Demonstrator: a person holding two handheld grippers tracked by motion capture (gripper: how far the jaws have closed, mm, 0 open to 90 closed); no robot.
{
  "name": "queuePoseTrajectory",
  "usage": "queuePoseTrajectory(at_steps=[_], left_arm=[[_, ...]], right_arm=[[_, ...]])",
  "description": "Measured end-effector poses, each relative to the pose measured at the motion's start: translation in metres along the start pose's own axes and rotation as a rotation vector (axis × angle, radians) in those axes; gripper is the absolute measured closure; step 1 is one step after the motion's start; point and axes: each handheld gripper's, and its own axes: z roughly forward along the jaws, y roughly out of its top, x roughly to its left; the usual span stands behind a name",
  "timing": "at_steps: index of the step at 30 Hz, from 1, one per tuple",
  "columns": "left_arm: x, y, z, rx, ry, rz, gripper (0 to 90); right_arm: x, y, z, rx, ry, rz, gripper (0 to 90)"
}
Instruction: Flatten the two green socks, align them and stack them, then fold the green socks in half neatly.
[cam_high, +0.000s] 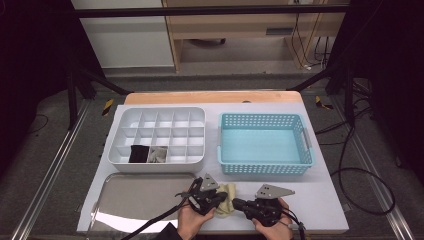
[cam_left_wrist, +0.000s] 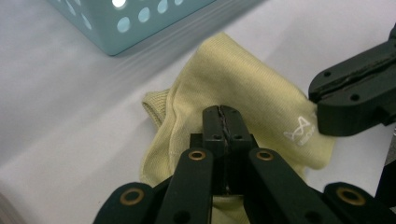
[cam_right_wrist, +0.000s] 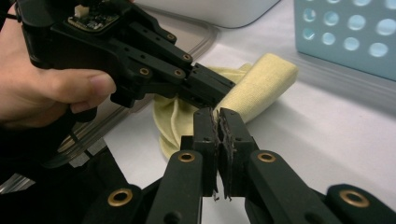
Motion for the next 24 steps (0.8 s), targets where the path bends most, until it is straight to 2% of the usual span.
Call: queuePoseTrajectory(at_steps=[5, 8, 10, 14, 17, 20, 24], left_arm=[[0.002, 0.001, -0.002, -0.007, -0.017, -0.007, 88.5], [0.003, 0.004, -0.010, -0.026, -0.014, -0.002, 82.3], [0.005, 0.004, -0.018, -0.039, -0.014, -0.001, 81.9], [0.010, 0.000, -0.037, -0.051, 0.015, 0.004, 80.4], [0.016, -0.008, -0.048, -0.039, 0.035, -0.008, 80.0], [0.019, -0.017, -0.050, -0.019, 0.041, -0.011, 80.7], [0.021, -0.021, -0.044, -0.004, 0.029, -0.017, 81.3]], right_arm=[[-0.001, 0.000, -0.001, 0.007, -0.007, -0.006, 86.6], [-0.002, 0.001, -0.003, 0.007, -0.013, -0.004, 86.6], [-0.003, 0.001, -0.004, 0.006, -0.014, -0.009, 86.6], [-0.004, 0.002, -0.005, 0.014, -0.018, -0.014, 86.7], [-0.003, 0.002, -0.006, 0.018, -0.021, -0.019, 86.7], [-0.002, 0.004, -0.005, 0.025, -0.019, -0.027, 86.7], [0.000, 0.006, -0.004, 0.034, -0.020, -0.049, 86.6]])
